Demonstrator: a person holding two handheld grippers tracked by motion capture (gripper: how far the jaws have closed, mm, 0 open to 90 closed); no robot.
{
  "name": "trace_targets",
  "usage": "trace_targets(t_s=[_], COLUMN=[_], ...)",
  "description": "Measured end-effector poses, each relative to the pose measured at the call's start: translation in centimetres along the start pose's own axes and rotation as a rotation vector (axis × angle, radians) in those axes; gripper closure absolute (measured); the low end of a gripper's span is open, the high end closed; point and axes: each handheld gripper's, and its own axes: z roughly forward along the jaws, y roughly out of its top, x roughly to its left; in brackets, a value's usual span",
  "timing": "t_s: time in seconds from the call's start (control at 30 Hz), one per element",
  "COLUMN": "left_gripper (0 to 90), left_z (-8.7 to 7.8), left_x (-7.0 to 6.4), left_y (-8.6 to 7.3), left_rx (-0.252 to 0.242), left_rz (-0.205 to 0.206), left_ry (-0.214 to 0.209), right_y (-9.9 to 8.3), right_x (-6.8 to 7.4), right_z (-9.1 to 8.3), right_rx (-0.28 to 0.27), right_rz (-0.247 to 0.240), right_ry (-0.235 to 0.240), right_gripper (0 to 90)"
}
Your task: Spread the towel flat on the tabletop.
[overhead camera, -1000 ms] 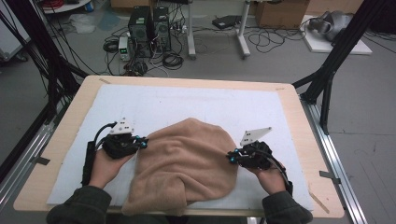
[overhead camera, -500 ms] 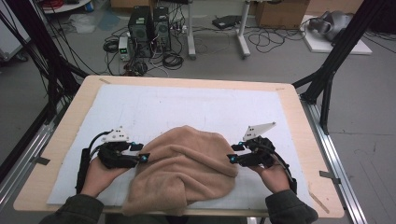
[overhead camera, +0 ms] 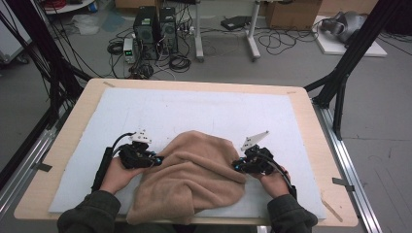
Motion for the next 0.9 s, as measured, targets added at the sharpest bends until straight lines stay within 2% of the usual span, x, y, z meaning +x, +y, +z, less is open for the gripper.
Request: trace_targets(t_s=[0.07,0.13,0.2,0.23,0.27,0.33,0.37,0.4,0.43,0.47,0.5,0.53,0.57,0.6,0.67,0.73,0.8,0.9], left_gripper=[83.8,84.2,84.3,84.5,84.5,84.5,80.1,80.1,67.3,50.5,41.3,39.4,39.2,39.0,39.4,39.4,39.4,39.0], left_z=[-0.4,-0.9,-1.3,-1.5,-1.9,-2.9,-3.5,-4.1,-4.5,-4.8,-5.0,-5.0,-4.9,-4.7,-4.3,-3.9,-3.5,-3.1], left_x=[0.3,1.0,1.7,2.0,2.4,3.6,4.3,4.8,5.2,5.7,6.0,6.2,6.2,6.2,6.0,5.7,5.2,4.0], left_y=[0.2,0.9,2.4,3.4,4.7,7.9,9.6,10.9,11.8,12.3,12.3,11.9,11.3,10.5,8.5,6.6,4.9,2.9], left_rx=[-0.022,-0.053,-0.070,-0.089,-0.119,-0.196,-0.244,-0.289,-0.316,-0.331,-0.331,-0.318,-0.287,-0.273,-0.252,-0.235,-0.214,-0.191], left_rz=[-0.019,-0.044,-0.060,-0.060,-0.042,-0.040,-0.044,-0.054,-0.082,-0.133,-0.163,-0.168,-0.155,-0.145,-0.147,-0.149,-0.149,-0.126], left_ry=[0.034,0.061,0.092,0.123,0.162,0.258,0.316,0.393,0.442,0.429,0.393,0.371,0.362,0.352,0.329,0.304,0.273,0.241], right_y=[0.6,1.4,2.8,3.6,4.6,7.0,9.7,9.7,10.8,11.4,11.7,11.6,11.2,10.8,9.6,8.2,6.9,5.3], right_x=[0.0,-0.5,-1.3,-1.9,-2.7,-4.2,-5.8,-5.8,-6.4,-7.1,-7.7,-7.9,-7.9,-7.7,-7.2,-6.5,-5.5,-3.8], right_z=[-0.3,-0.8,-1.7,-2.4,-3.2,-5.2,-7.4,-7.4,-8.5,-9.3,-9.9,-10.2,-10.2,-9.9,-8.6,-7.3,-6.0,-4.4], right_rx=[0.015,0.023,0.028,0.015,-0.009,-0.051,-0.129,-0.129,-0.176,-0.215,-0.256,-0.286,-0.293,-0.280,-0.229,-0.217,-0.187,-0.195], right_rz=[-0.021,-0.041,-0.056,-0.058,-0.056,-0.056,-0.028,-0.028,0.006,0.060,0.116,0.136,0.128,0.115,0.088,0.080,0.073,0.057], right_ry=[0.020,0.019,-0.011,-0.030,-0.051,-0.135,-0.271,-0.271,-0.352,-0.402,-0.410,-0.399,-0.365,-0.350,-0.329,-0.269,-0.229,-0.169], right_gripper=[86.7,87.0,87.7,88.0,88.1,88.3,85.7,85.7,69.1,57.7,49.2,50.9,50.8,50.3,49.6,49.0,47.9,47.6])
